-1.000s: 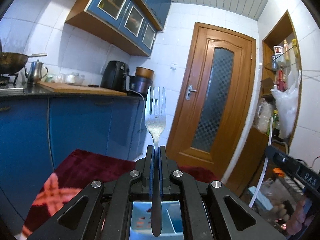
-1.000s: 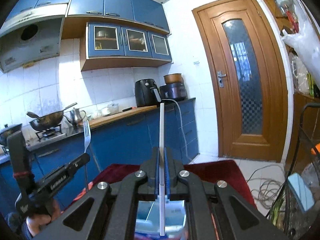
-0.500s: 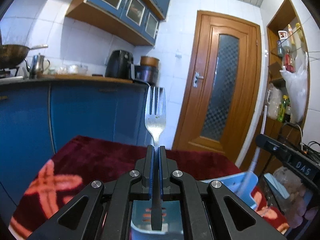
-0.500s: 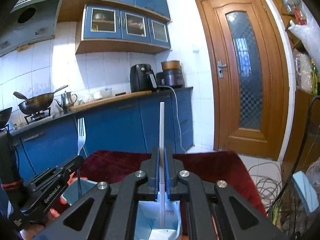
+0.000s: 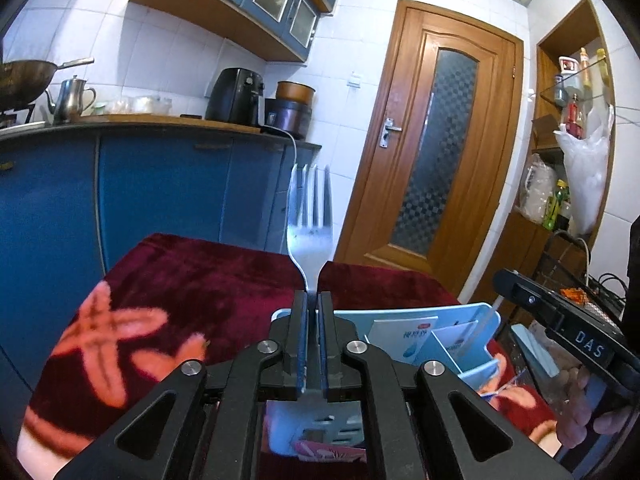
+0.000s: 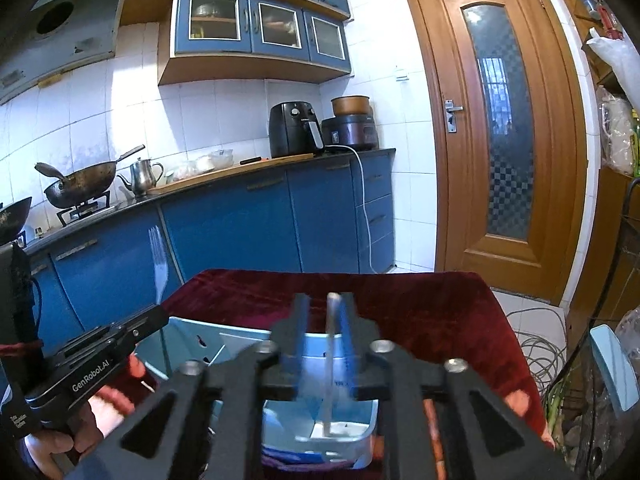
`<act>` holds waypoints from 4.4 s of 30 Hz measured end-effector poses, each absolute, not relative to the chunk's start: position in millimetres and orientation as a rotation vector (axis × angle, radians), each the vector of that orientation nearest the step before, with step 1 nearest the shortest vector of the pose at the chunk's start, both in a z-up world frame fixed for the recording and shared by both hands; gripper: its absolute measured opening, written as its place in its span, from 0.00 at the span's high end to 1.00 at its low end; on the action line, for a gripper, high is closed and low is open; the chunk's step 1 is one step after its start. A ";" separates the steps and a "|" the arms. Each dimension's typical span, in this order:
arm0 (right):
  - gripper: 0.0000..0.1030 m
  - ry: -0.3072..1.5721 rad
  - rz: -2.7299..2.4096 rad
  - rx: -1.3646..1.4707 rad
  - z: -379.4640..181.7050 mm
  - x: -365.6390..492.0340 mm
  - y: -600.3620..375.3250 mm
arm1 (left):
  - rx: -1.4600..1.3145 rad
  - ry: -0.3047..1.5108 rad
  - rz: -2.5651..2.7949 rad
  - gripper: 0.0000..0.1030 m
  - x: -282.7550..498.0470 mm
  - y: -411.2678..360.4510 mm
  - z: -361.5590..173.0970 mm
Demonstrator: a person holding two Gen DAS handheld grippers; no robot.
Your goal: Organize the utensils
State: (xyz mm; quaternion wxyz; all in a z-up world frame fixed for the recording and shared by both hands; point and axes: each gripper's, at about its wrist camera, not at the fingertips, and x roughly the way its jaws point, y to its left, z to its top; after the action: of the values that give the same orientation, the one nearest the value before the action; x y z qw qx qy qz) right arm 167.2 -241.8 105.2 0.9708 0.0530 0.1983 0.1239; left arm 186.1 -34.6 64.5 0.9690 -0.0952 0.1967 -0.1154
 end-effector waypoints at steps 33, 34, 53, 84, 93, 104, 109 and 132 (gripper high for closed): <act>0.62 0.525 0.248 0.268 88.6 75.5 -267.3 | -0.197 0.498 -0.230 0.70 140.2 -2.5 89.2; 0.61 0.534 0.246 0.271 84.9 73.8 -267.1 | -0.192 0.497 -0.232 0.70 142.0 -3.2 91.4; 0.56 0.578 0.237 0.245 63.7 75.5 -272.0 | -0.186 0.566 -0.231 0.62 244.7 -5.7 94.6; 0.56 0.606 0.245 0.235 56.9 81.1 -262.4 | -0.427 0.493 -0.398 0.99 255.8 25.3 96.2; 0.56 0.609 0.251 0.240 53.6 82.8 -261.7 | -0.256 0.360 -0.355 0.99 225.7 4.1 116.1; 0.56 0.586 0.249 0.246 56.6 74.1 -266.3 | -0.255 0.214 -0.314 0.99 193.3 -4.6 138.0; 0.56 0.588 0.250 0.259 54.9 75.1 -266.3 | -0.197 0.210 -0.299 0.99 199.1 -21.8 134.8; 0.56 0.564 0.276 0.252 57.4 66.9 -260.6 | -0.154 0.264 -0.285 0.99 182.0 -13.7 126.4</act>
State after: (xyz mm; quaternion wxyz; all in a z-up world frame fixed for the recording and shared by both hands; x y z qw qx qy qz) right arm 66.9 -260.6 57.4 0.9433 0.1237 0.2768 0.1354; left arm 182.0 -13.7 126.4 0.9782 -0.0765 0.1312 -0.1415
